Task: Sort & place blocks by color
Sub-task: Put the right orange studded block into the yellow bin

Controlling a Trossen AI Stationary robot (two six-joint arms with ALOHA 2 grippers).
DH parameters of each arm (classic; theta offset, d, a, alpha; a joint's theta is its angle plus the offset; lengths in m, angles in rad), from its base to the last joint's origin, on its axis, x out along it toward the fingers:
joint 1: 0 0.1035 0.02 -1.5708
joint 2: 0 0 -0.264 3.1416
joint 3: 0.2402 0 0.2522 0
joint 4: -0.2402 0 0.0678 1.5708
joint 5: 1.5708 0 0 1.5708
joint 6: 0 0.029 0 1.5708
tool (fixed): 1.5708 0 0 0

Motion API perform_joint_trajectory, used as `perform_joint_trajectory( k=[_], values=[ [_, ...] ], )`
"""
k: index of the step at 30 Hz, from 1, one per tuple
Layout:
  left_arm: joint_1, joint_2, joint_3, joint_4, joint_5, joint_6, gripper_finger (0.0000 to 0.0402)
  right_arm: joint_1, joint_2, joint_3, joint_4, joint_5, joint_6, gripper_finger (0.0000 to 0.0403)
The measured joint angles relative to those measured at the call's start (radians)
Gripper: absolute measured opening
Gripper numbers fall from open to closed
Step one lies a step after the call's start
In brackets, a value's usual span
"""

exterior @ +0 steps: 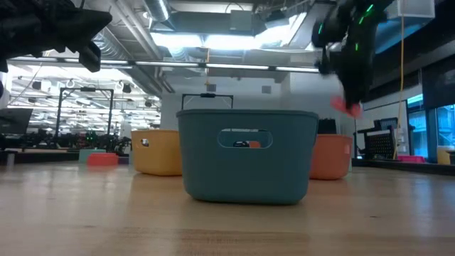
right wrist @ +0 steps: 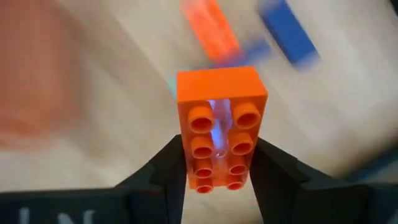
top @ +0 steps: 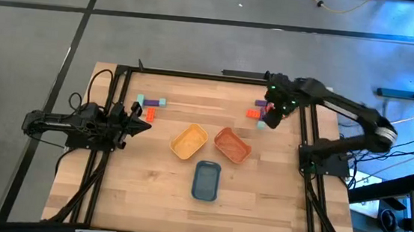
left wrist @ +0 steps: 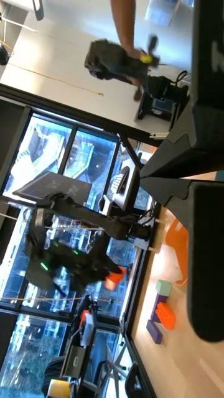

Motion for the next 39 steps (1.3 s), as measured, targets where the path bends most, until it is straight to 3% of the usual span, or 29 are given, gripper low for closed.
perform_joint_trajectory(
  k=[7,12,17,24,28,31,35,39],
  values=[
    [0.0,0.0,0.0,0.0,0.0,0.0,0.0,0.253,-0.169,0.0,0.381,-0.074,0.304,0.0142],
    [0.0,0.0,0.0,0.0,0.0,0.0,0.0,0.434,-0.132,0.0,0.699,-0.024,0.353,0.0142],
    [0.0,0.0,0.0,0.002,-0.013,0.0,0.0,0.527,-0.04,0.0,0.907,0.027,0.369,0.0142],
    [0.0,0.0,0.0,0.038,-0.017,-0.03,0.0,0.562,0.061,0.0,0.993,0.032,0.379,0.0142],
    [0.0,0.002,0.001,0.115,-0.125,-0.101,0.0,0.562,0.059,0.0,0.995,0.031,0.349,0.0142],
    [0.0,0.039,0.031,0.084,-0.17,-0.132,0.0,0.562,0.039,0.0,0.995,0.031,0.319,0.0142],
    [0.0,0.18,0.127,0.067,-0.216,-0.123,0.001,0.558,0.022,0.001,0.997,0.023,0.29,0.0142],
    [0.0,0.402,0.257,0.062,-0.219,-0.099,0.0052,0.545,0.018,0.001,0.993,-0.026,0.266,0.0142]
  ],
)
